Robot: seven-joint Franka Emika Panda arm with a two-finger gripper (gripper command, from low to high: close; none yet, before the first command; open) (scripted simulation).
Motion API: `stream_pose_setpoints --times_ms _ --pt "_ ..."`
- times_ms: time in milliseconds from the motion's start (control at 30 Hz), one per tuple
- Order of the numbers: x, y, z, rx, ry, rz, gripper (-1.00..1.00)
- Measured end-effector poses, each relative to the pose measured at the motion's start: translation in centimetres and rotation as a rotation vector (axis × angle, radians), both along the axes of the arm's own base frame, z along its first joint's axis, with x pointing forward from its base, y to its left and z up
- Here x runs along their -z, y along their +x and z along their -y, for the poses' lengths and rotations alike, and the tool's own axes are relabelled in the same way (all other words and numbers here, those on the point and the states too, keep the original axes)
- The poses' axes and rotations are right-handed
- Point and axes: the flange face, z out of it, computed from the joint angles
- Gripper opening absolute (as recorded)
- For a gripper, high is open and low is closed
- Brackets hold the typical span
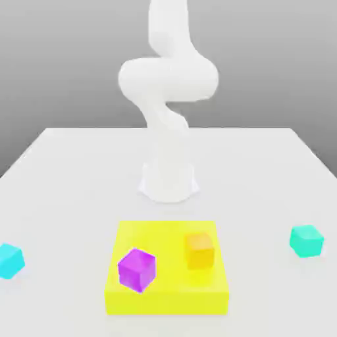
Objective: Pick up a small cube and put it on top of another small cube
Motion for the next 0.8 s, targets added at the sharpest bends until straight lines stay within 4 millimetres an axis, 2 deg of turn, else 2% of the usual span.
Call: stream_pose_setpoints --times_ms 67,167,233,333,400,500,567,600,667,733,800 --pt "4.2 2.2 -3.2 -0.131 -0.057 -0.061 0.00" --pt "10.4 4.0 -8.2 -0.323 -0.139 -0.142 0.00" --pt "14.6 4.4 -11.5 -0.453 -0.194 -0.191 0.00" --pt "21.1 3.7 -16.3 -0.651 -0.276 -0.261 0.00" --pt "25.4 2.5 -19.3 -0.785 -0.331 -0.304 0.00" --pt "31.8 -0.3 -23.2 -0.989 -0.412 -0.366 0.00" --pt "36.0 -2.9 -25.5 -1.130 -0.468 -0.404 0.00" --pt "38.0 -4.8 -26.9 -1.216 -0.500 -0.419 0.00" --pt "41.9 -8.0 -28.4 -1.358 -0.555 -0.455 0.00" --pt "45.5 -10.6 -28.8 -1.474 -0.601 -0.490 0.00" --pt "48.1 -11.3 -28.8 -1.510 -0.613 -0.504 0.00"
